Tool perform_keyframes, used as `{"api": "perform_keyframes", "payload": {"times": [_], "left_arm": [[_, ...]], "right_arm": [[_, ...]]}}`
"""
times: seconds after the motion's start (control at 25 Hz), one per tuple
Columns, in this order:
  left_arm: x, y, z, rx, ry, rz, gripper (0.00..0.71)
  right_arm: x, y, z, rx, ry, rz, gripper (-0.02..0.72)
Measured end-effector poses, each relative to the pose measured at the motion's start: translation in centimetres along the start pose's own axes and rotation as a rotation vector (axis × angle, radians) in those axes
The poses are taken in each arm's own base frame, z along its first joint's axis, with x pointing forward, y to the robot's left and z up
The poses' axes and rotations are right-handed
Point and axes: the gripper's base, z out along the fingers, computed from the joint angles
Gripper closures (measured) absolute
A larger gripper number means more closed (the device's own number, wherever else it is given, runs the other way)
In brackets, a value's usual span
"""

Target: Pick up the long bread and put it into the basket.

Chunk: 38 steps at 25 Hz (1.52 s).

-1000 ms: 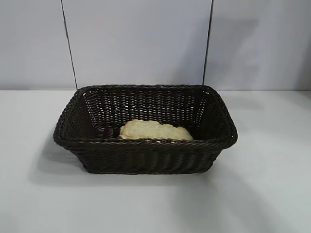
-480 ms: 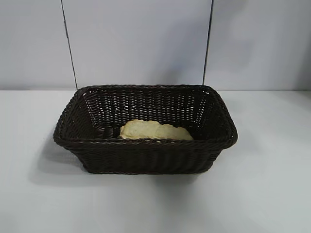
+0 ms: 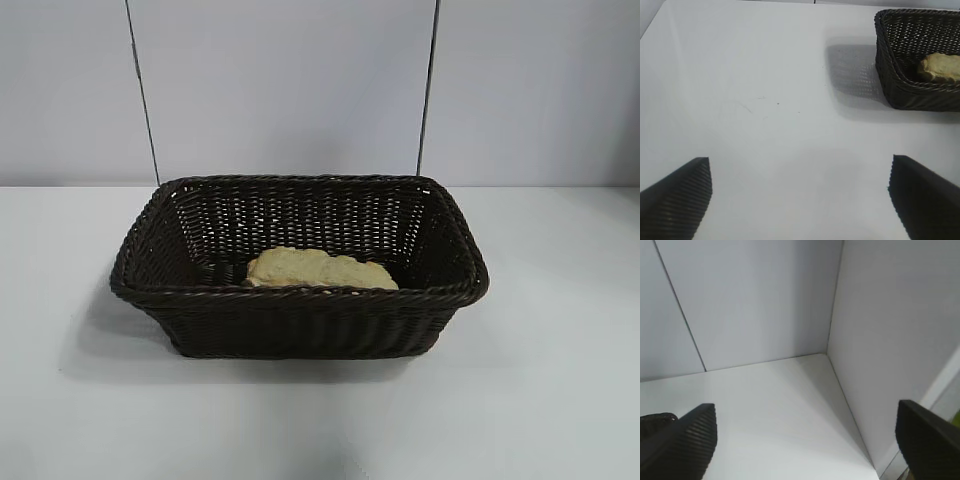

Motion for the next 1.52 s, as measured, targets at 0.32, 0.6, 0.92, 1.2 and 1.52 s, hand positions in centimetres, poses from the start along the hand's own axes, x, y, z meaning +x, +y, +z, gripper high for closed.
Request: {"api": "perform_keyframes", "payload": {"times": [0.32, 0.6, 0.92, 1.2, 1.52], "left_arm": [[0.0, 0.0, 0.0, 0.000, 0.000, 0.000, 0.016], [0.0, 0.0, 0.0, 0.000, 0.000, 0.000, 0.016], [0.0, 0.0, 0.0, 0.000, 0.000, 0.000, 0.016], [0.0, 0.0, 0.0, 0.000, 0.000, 0.000, 0.016], [0.0, 0.0, 0.0, 0.000, 0.000, 0.000, 0.016]], "right_arm": [[6.9, -0.5, -2.9, -0.041, 0.020, 0.014, 0.008], [12.4, -0.2, -3.3, -0.062, 0.085, 0.020, 0.008], [15.7, 1.6, -0.1, -0.159, 0.271, 0.031, 0.008], [20.1, 2.7, 3.3, -0.165, 0.466, 0.003, 0.008], [20.8, 3.2, 4.2, -0.193, 0.459, 0.018, 0.008]]}}
